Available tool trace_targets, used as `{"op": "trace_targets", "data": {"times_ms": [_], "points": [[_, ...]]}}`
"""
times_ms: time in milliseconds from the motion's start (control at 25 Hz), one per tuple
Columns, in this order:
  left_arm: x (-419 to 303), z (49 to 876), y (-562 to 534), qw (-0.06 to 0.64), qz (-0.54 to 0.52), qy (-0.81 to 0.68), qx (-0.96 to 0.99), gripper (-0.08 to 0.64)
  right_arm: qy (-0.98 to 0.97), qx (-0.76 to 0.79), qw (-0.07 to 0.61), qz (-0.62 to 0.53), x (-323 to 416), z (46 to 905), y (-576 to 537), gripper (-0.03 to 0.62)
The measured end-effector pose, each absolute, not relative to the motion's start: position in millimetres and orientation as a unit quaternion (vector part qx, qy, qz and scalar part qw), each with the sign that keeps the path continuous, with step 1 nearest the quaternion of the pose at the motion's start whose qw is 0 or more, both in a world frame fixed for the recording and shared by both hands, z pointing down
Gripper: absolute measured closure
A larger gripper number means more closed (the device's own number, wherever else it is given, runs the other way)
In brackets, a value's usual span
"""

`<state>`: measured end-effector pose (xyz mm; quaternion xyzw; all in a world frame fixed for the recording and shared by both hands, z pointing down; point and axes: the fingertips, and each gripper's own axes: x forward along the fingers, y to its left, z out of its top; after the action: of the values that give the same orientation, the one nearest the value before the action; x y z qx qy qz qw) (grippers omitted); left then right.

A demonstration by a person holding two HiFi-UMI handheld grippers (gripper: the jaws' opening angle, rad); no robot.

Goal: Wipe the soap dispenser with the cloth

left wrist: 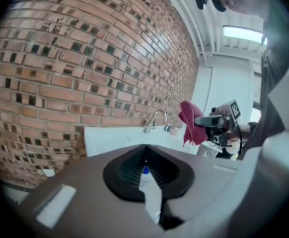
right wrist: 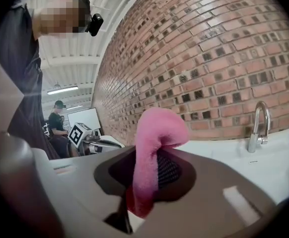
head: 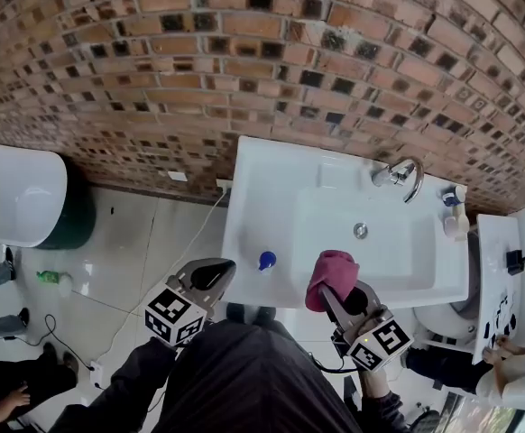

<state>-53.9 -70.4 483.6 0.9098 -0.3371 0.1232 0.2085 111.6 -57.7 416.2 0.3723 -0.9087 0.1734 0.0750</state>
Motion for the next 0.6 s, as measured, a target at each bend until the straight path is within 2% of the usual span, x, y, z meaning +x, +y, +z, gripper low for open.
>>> {"op": "trace_targets", "data": {"times_ms": [160,600], "points": [[-47.1,477.9,-64.3,0.181,0.139,-0.334,0.914,0.56,-0.908,0.373,0.073,0.176,109.0,416.0,-60.2,0.512],[-44.0,478.4,-62.0,0.175,0.143,-0.33,0.917,0.56,-0.907,0.374,0.079,0.179,101.4,419.9,-56.7,0.512]]}}
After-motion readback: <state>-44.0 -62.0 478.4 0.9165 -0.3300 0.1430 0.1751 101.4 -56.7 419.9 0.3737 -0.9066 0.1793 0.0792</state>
